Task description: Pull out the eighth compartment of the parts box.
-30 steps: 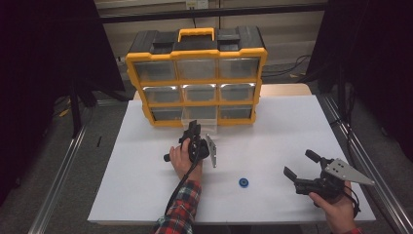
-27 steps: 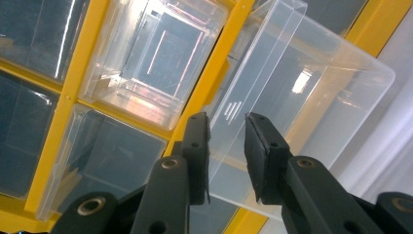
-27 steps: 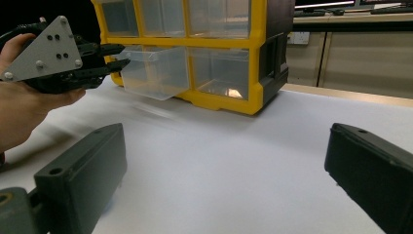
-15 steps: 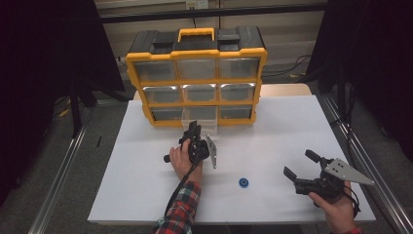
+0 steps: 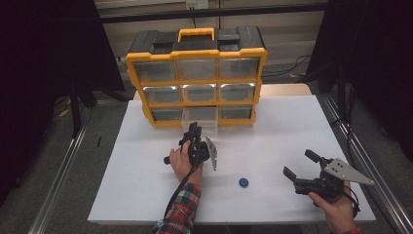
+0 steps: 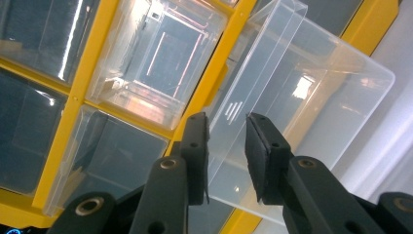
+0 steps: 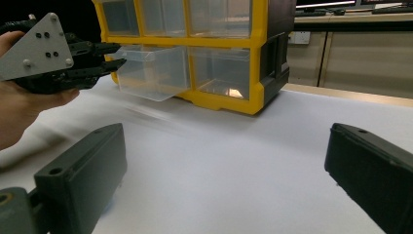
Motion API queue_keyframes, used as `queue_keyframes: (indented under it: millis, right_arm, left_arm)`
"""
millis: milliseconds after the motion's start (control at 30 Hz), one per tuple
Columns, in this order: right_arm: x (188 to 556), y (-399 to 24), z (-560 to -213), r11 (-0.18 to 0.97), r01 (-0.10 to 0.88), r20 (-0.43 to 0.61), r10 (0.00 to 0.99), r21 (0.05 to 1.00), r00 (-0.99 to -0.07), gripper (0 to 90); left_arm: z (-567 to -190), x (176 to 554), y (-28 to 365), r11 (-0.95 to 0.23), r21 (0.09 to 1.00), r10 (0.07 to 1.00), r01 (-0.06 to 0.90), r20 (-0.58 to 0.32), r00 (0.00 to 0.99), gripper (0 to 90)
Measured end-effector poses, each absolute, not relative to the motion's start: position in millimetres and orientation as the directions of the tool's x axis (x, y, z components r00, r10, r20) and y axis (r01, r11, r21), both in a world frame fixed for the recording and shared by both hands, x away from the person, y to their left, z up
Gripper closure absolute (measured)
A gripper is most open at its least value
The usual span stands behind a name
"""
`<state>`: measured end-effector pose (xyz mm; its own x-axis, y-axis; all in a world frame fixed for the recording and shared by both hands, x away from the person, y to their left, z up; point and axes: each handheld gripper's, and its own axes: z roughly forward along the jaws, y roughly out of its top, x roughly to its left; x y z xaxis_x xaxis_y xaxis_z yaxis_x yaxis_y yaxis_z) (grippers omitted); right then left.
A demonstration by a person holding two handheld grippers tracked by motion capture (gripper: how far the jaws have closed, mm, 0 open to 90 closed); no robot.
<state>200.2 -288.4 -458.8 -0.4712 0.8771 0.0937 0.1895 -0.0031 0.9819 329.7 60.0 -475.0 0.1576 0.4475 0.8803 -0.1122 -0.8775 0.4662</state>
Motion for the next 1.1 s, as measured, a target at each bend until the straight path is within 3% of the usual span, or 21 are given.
queue_keyframes:
  millis: [600, 1100]
  right_arm:
    - [200.3, -288.5, -458.5, -0.003, 0.188, 0.093, 0.877, 0.982, -0.471, 1.0]
    - [200.2, -288.3, -458.5, -0.001, 0.186, 0.090, 0.876, 0.983, -0.473, 1.0]
  left_arm:
    - [-472.8, 323.9, 58.2, -0.895, 0.437, 0.422, -0.088, 0.895, 0.149, 70.2]
    - [-474.4, 323.7, 58.6, -0.879, 0.466, 0.448, -0.103, 0.880, 0.158, 69.7]
